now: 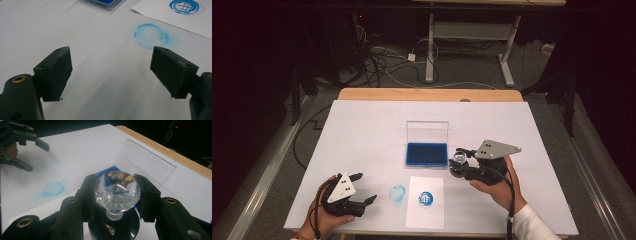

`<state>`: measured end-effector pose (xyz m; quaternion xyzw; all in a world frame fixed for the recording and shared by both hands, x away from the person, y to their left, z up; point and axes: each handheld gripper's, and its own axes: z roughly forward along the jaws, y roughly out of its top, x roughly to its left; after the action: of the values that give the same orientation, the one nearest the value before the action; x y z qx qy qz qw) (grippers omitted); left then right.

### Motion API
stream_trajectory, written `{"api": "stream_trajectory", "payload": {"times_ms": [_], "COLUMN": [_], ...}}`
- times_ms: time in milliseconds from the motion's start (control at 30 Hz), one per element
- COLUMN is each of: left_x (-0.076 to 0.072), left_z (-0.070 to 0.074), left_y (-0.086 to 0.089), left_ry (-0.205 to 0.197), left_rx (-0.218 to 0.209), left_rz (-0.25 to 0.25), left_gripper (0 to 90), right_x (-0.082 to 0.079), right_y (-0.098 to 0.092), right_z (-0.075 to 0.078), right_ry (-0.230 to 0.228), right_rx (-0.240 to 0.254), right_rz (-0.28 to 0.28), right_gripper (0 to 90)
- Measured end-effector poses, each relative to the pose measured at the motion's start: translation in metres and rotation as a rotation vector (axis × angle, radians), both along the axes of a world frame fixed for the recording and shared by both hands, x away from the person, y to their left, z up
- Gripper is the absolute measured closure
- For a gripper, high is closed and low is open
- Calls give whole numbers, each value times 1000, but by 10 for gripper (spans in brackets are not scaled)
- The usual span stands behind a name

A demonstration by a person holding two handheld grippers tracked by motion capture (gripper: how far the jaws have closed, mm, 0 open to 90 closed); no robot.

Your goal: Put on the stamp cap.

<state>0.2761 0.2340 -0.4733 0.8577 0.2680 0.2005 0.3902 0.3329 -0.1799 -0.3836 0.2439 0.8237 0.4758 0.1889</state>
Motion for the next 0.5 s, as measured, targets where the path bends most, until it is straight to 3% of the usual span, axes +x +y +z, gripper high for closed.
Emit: {"api": "stream_trajectory", "payload": {"times_ms": [500], "left_x": [-3], "left_z": [0], "left_y": [-1], "left_ry": [2], "left_rx": [11], "left_rz": [2], "left_gripper": [172], "right_x": [20], "right_y": [-4], "right_z": [5], "right_ry": [-2], "right_rx": [-13], "right_rz": [-49], "right_gripper": [565]}}
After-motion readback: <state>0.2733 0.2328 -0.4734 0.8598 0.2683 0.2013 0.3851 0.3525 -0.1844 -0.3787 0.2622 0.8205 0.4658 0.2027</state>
